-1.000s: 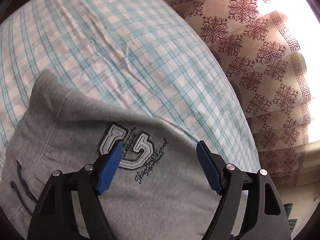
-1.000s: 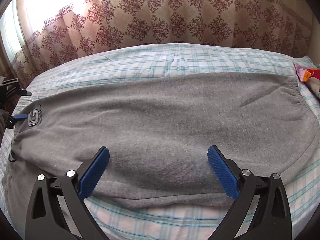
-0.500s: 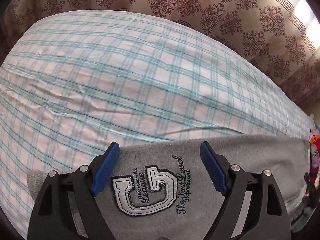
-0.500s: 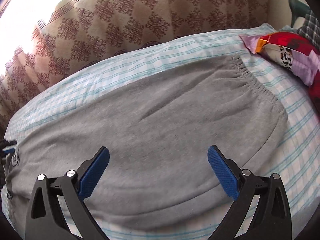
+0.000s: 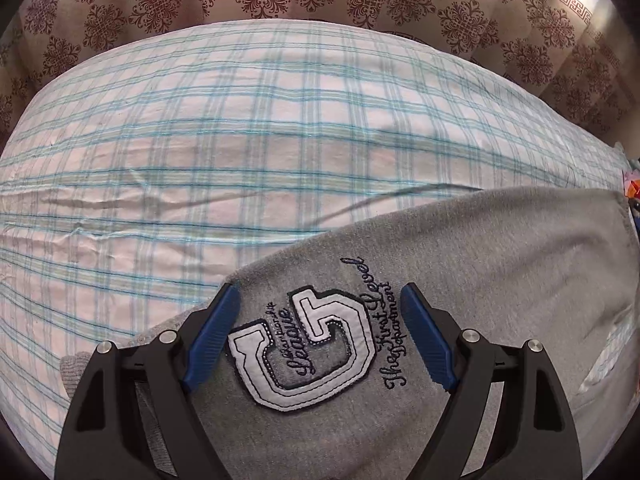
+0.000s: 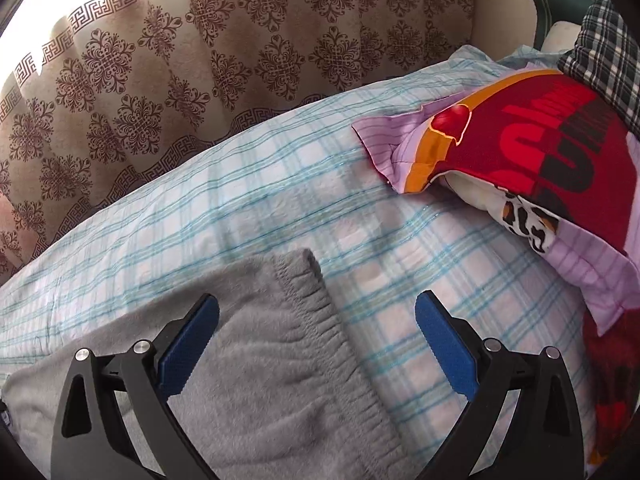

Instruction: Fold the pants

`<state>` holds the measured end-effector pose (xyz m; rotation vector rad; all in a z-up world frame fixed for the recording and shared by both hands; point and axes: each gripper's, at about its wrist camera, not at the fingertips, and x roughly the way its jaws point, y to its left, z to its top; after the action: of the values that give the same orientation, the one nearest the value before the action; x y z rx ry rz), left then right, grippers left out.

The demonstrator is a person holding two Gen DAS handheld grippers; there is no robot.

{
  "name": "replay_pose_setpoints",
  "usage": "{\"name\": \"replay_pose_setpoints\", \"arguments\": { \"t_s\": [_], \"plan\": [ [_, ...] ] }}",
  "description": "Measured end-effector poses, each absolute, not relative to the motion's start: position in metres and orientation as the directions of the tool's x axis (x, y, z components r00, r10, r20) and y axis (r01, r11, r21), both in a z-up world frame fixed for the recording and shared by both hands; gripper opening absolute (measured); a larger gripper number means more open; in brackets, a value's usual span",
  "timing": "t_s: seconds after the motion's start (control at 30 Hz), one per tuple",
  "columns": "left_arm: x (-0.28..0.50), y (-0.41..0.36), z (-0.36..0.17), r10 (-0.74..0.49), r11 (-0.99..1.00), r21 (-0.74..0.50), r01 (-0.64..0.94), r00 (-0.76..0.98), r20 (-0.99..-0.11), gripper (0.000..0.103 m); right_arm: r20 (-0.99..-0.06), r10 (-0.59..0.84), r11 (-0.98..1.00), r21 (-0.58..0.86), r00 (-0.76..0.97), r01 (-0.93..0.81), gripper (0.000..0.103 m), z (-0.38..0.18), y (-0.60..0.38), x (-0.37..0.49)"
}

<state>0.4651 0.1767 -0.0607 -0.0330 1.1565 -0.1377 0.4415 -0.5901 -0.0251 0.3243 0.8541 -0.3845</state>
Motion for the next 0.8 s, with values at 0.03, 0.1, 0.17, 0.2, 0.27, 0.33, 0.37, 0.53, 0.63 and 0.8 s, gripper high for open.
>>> {"name": "replay_pose_setpoints", "arguments": {
  "t_s": [0.03,0.1,0.17,0.2,0.27,0.33,0.37,0.53,0.63,0.8],
  "plan": [
    [0.465,0.175,-0.061,-0.121,0.991,-0.09,0.097,0.393,-0.911,0.084,-0.781,-0.171,0.888,0.142,0.601,0.436,0.098,-0.027,-0.593,0.448],
    [0.465,0.173,-0.062,-0.113,0.992,-0.078,0.104,0.389,-0.914,0.084,-0.788,-0.131,0.897,0.164,0.602,0.41,0.098,-0.032,-0.593,0.46],
    [0.47,0.167,-0.064,-0.102,0.992,-0.065,0.107,0.384,-0.918,0.084,-0.801,-0.097,0.91,0.17,0.591,0.379,0.096,-0.039,-0.591,0.469],
    [0.47,0.166,-0.065,-0.096,0.992,-0.058,0.111,0.38,-0.92,0.084,-0.811,-0.093,0.915,0.16,0.578,0.371,0.087,-0.043,-0.588,0.472],
    [0.472,0.167,-0.066,-0.085,0.992,-0.043,0.118,0.374,-0.924,0.084,-0.82,-0.113,0.925,0.12,0.562,0.36,0.066,-0.048,-0.581,0.472],
    [0.473,0.166,-0.068,-0.077,0.992,-0.034,0.12,0.37,-0.926,0.084,-0.815,-0.147,0.932,0.076,0.56,0.355,0.043,-0.046,-0.576,0.466],
    [0.472,0.166,-0.068,-0.071,0.992,-0.028,0.12,0.37,-0.926,0.084,-0.814,-0.153,0.929,0.075,0.561,0.363,0.027,-0.043,-0.577,0.462],
    [0.464,0.159,-0.064,-0.05,0.991,0.003,0.137,0.381,-0.923,0.066,-0.765,-0.123,0.928,0.137,0.633,0.346,0.01,-0.014,-0.579,0.418],
    [0.459,0.16,-0.059,-0.058,0.992,-0.01,0.123,0.39,-0.919,0.053,-0.72,-0.129,0.925,0.16,0.681,0.344,0.01,0.009,-0.577,0.382],
    [0.448,0.171,-0.042,-0.076,0.996,-0.052,0.068,0.416,-0.906,0.049,-0.666,-0.155,0.919,0.174,0.73,0.354,0.01,0.035,-0.571,0.319]
  ]
}}
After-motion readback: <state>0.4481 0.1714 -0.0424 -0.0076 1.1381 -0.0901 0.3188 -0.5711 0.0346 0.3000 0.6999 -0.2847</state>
